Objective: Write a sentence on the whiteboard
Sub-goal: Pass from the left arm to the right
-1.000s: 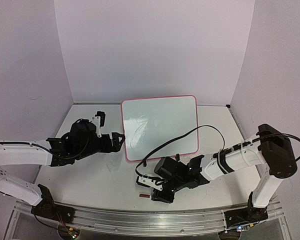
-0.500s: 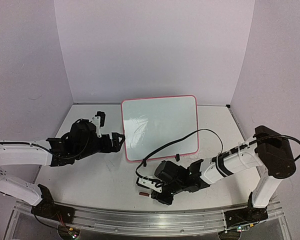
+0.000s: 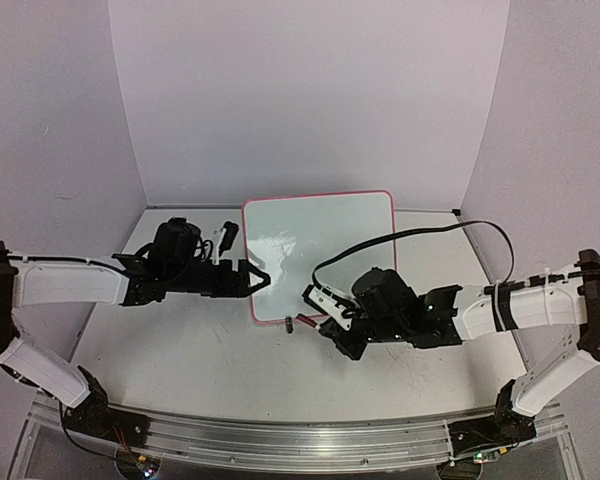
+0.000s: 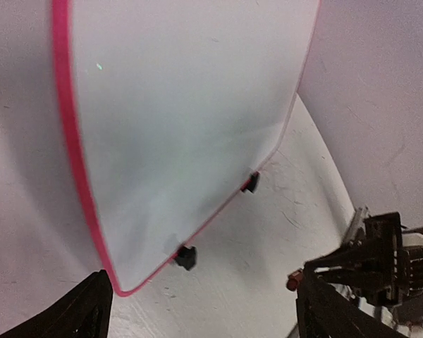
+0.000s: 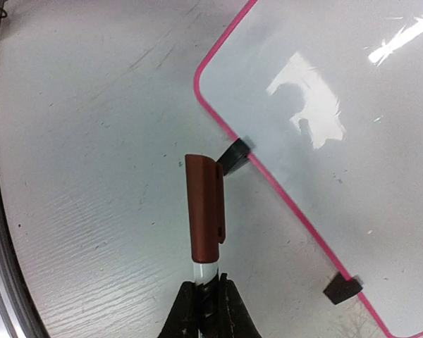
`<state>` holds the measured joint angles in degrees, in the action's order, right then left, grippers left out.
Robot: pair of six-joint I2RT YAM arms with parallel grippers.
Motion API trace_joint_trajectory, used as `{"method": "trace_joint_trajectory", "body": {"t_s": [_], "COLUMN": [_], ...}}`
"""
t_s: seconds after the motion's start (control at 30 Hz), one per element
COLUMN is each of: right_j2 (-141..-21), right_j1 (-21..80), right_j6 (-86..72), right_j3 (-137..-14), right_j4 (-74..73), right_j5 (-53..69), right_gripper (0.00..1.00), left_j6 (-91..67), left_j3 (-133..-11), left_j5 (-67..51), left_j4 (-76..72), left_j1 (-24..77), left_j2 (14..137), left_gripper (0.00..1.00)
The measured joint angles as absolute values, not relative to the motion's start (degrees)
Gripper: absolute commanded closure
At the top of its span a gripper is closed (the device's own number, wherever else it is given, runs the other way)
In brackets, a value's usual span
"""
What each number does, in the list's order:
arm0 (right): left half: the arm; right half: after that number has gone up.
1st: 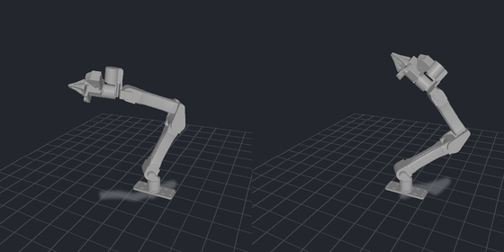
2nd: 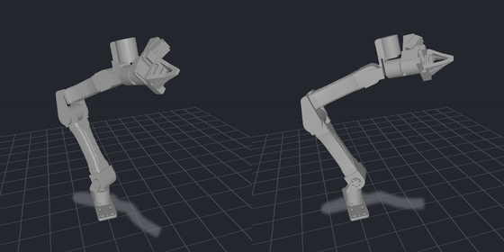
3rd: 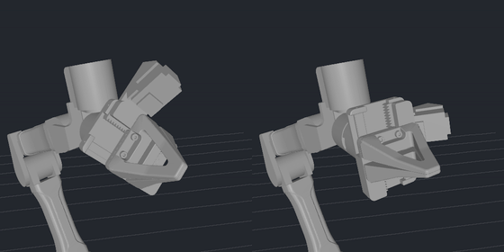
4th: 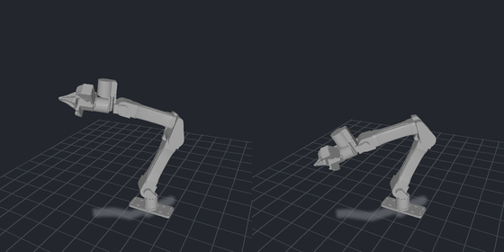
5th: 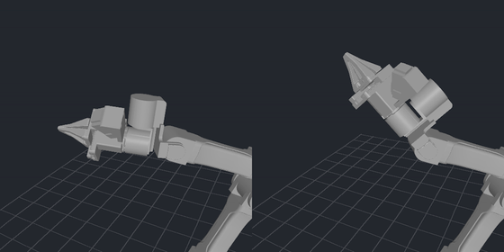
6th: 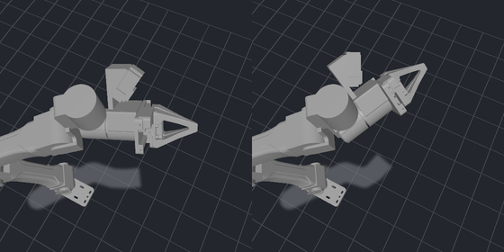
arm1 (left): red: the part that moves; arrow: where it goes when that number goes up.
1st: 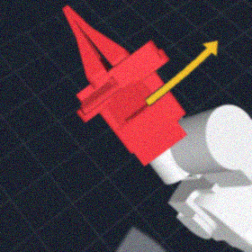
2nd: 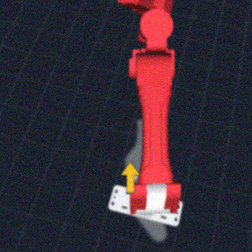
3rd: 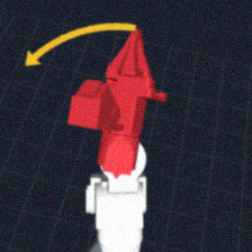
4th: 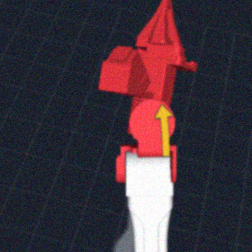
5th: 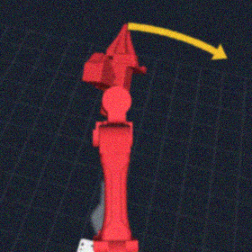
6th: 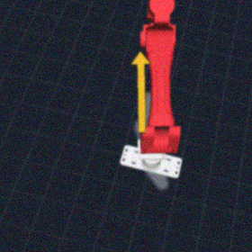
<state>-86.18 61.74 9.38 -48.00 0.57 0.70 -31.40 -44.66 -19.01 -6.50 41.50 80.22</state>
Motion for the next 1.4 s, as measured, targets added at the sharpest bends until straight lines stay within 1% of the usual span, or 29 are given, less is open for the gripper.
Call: {"method": "trace_joint_trajectory", "body": {"t_s": [0.03, 0.1, 0.27, 0.43, 0.6, 0.7, 0.87, 0.93, 1.03, 1.13, 1.17, 1.27, 1.4], "right_j2": [-86.43, -86.98, -87.55, -87.69, -88.15, -88.18, -88.18, -88.18, -88.18, -88.18, -88.18, -88.18, -88.18], "right_j1": [61.65, 61.73, 61.8, 61.8, 61.8, 61.8, 61.8, 61.8, 61.8, 61.8, 61.8, 61.8, 61.8], "right_j6": [9.97, 11.37, 13.69, 14.64, 15.03, 15.18, 15.18, 15.18, 15.18, 15.22, 15.22, 15.22, 15.22], "right_j3": [-49.04, -51.28, -54.58, -55.13, -55.16, -55.16, -55.18, -55.18, -55.18, -55.18, -55.18, -55.19, -55.18], "right_j4": [0.05, -0.59, -1.19, -1.42, -1.65, -1.78, -1.74, -1.74, -1.72, -1.77, -1.78, -1.78, -1.78], "right_j5": [0.31, -0.15, -0.21, -0.02, 0.74, 0.9, 1.04, 1.06, 1.09, 1.29, 1.4, 1.82, 1.97], "right_gripper": [1.0, 1.0, 1.0, 1.0, 1.0, 1.0, 1.0, 1.0, 1.0, 1.0, 1.0, 1.0, 1.0], "left_j6": [-31.31, -31.27, -31.13, -31.26, -31.52, -31.7, -32.95, -33.44, -34.01, -34.81, -34.87, -35.22, -35.79], "left_j3": [-46.06, -48.63, -51.79, -52.16, -52.39, -52.47, -52.47, -52.47, -52.47, -52.48, -52.49, -52.5, -52.51], "left_j5": [-22.86, -29.75, -40.15, -43.68, -44.93, -44.93, -44.82, -44.8, -44.8, -44.84, -44.85, -44.86, -44.88], "left_j4": [-6.5, -6.7, -7.18, -7.58, -7.56, -7.85, -8.72, -9.11, -9.55, -10.51, -10.81, -11.58, -12.11], "left_j1": [41.75, 42.69, 45.66, 46.23, 46.81, 47.01, 47.03, 47.02, 46.98, 47.0, 47.0, 47.0, 47.0], "left_j2": [82.16, 85.6, 89.47, 91.54, 93.08, 93.1, 93.1, 93.12, 93.17, 93.18, 93.19, 93.62, 94.77], "left_gripper": [0.15, 0.21, 0.42, 0.57, 0.63, 0.69, 0.75, 0.75, 0.62, 0.57, 0.59, 0.67, 0.7]}}
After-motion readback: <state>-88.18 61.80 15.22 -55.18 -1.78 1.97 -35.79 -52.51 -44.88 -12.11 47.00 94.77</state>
